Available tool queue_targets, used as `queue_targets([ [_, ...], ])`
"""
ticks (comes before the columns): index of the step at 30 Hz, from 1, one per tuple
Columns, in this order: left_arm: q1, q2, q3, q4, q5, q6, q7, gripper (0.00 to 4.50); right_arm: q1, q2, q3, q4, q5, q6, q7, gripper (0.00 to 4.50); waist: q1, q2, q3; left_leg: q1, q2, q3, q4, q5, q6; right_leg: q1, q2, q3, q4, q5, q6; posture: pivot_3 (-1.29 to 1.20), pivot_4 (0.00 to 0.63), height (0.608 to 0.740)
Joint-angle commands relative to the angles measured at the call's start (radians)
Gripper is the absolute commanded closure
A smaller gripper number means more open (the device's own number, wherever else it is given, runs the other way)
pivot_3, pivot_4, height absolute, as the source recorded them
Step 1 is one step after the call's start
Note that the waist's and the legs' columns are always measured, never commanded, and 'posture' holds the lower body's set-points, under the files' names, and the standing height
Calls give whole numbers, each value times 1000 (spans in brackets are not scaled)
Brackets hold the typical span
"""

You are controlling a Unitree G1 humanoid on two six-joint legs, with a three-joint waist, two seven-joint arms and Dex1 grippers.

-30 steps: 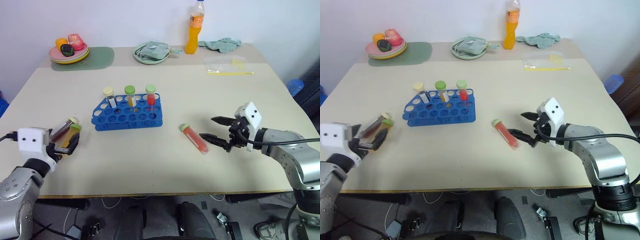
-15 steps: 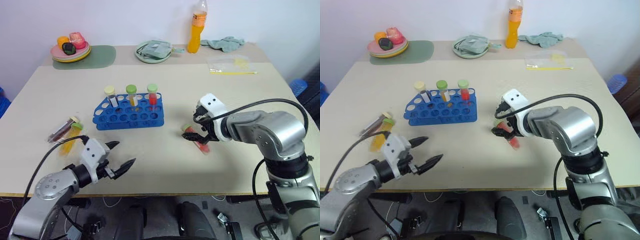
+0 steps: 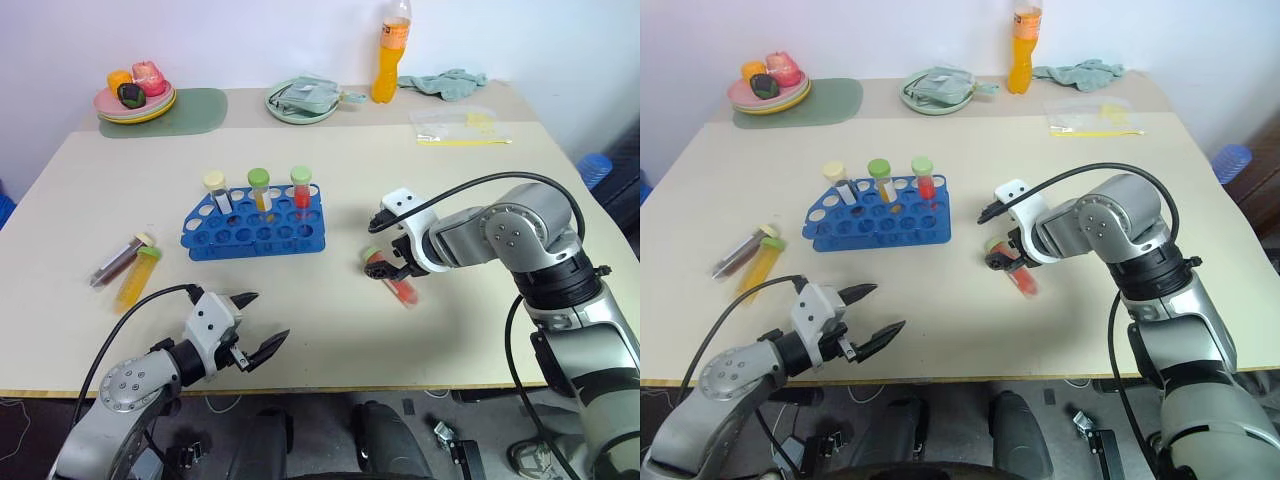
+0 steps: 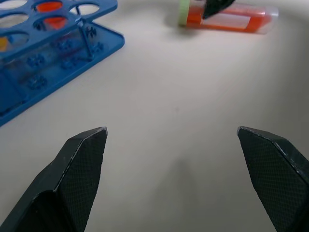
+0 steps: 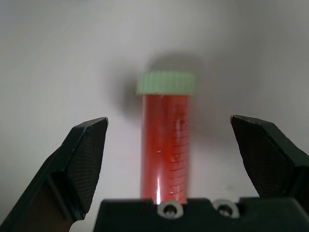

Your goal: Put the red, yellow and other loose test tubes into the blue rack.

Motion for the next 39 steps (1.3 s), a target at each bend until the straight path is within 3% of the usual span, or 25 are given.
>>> queue_targets([
  [1,4,-11,-6,-31,5,-30,6,18,-45,6,4,22,108,6,-117,247,-1,0,0,0,0,0,0,0,0,0,0,0,0,0,0,0,150,740],
  [3,6,-16,-11,-32,8,-33,8,0,-41,14,5,44,144,6,-185,856,-2,0,0,0,0,0,0,0,0,0,0,0,0,0,0,0,150,740],
  [8,9,-22,-10,-33,10,-37,8,0,-46,30,-9,48,260,6,-319,3417,-2,0,0,0,0,0,0,0,0,0,0,0,0,0,0,0,150,740],
  [9,9,-21,-9,-31,11,-38,6,0,-52,29,-13,51,293,6,-340,3739,-2,0,0,0,0,0,0,0,0,0,0,0,0,0,0,0,150,740],
  [12,9,-19,-7,-27,14,-41,4,0,-52,20,-27,52,390,6,-383,3774,-2,0,0,0,0,0,0,0,0,0,1,0,0,0,0,0,150,740],
  [14,10,-20,3,-22,16,-43,10,0,-19,32,-88,-69,406,-28,-301,3774,-2,0,0,0,0,0,0,0,0,0,1,0,0,0,0,0,150,740],
  [16,12,-26,27,-15,13,-44,24,0,40,18,-135,-290,298,-198,-120,3774,-1,1,0,-1,0,0,0,0,0,0,1,0,0,0,0,0,150,740],
  [19,21,-59,94,16,-4,-56,62,0,183,-20,-125,-484,-32,-686,279,3774,0,1,0,-2,1,-1,0,0,1,-1,2,-1,-1,0,1,0,150,740],
  [23,-11,-137,191,111,6,-103,158,0,302,178,-71,-328,-305,-1103,426,3774,-8,-1,-1,3,1,0,1,0,1,4,2,-2,-1,0,2,0,150,740],
  [29,-59,-170,215,147,27,-143,201,0,303,480,35,85,-671,-1519,452,3774,-26,-1,-1,11,1,0,0,2,0,9,3,0,2,1,1,0,150,740],
  [39,-9,-170,195,66,-19,-122,165,0,306,611,-52,308,-784,-1690,496,3774,-26,-1,-1,10,1,0,-1,3,-2,7,0,0,3,1,1,0,150,740],
])
